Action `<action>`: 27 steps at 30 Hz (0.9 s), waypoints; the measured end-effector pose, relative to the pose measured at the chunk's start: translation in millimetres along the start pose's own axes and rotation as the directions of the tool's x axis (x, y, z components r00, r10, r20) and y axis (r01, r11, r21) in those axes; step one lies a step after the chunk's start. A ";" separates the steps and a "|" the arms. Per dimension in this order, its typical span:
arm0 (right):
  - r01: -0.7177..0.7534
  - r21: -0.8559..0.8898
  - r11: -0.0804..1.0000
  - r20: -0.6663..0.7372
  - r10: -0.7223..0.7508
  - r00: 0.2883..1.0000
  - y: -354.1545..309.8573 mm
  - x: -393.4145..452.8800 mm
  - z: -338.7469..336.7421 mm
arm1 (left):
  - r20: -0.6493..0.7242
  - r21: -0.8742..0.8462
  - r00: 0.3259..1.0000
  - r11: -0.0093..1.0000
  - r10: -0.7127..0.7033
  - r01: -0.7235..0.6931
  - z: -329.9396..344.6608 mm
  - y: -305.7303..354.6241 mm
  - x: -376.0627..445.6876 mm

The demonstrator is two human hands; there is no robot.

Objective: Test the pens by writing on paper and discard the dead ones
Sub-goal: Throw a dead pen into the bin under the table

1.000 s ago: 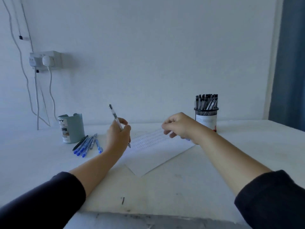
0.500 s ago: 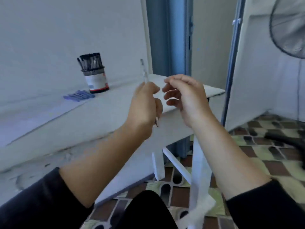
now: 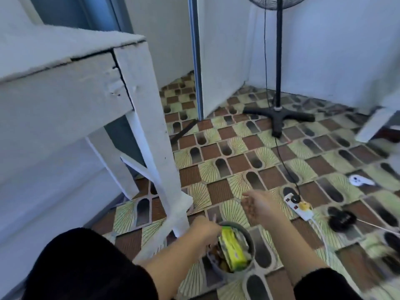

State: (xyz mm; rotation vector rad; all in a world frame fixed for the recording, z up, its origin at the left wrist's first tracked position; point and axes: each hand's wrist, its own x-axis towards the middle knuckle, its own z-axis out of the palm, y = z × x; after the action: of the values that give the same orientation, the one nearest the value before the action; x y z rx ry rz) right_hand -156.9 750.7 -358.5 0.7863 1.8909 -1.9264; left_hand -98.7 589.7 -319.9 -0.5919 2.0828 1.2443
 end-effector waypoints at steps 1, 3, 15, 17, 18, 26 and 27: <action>-0.066 -0.001 0.998 -0.030 0.065 0.997 17.1 3.8 -5.9 | 0.027 -0.013 0.998 0.998 -0.065 0.065 8.7 -6.5 2.8; -0.179 0.029 0.983 -0.066 0.181 0.981 49.5 10.2 -18.3 | 0.042 -0.005 0.989 0.989 -0.144 0.144 26.2 -20.8 16.9; -0.385 0.106 0.917 -0.152 0.398 0.905 123.0 19.0 -36.7 | -0.147 -0.044 0.959 0.970 -0.241 0.237 35.7 -38.6 53.4; -0.398 0.125 0.909 -0.128 0.413 0.902 124.5 18.1 -29.2 | -0.172 -0.089 0.953 0.967 -0.249 0.237 27.0 -45.7 60.9; -0.402 0.141 0.905 -0.113 0.418 0.901 124.2 18.0 -25.4 | -0.173 -0.117 0.955 0.968 -0.241 0.223 23.0 -46.9 63.5; -0.324 0.297 0.898 -0.065 0.358 0.931 75.3 8.9 17.0 | -0.159 -0.204 0.987 0.979 -0.011 -0.021 -11.1 -9.7 45.3; -0.270 0.320 0.908 -0.063 0.305 0.950 58.8 3.5 25.6 | -0.215 -0.150 0.973 0.981 0.087 -0.121 -19.6 1.6 37.3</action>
State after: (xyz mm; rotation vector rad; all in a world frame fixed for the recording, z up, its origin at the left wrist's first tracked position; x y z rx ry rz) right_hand -129.1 722.1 -408.9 1.2147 1.4421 -2.0423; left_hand -131.5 570.9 -338.7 -0.7203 2.2217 1.4780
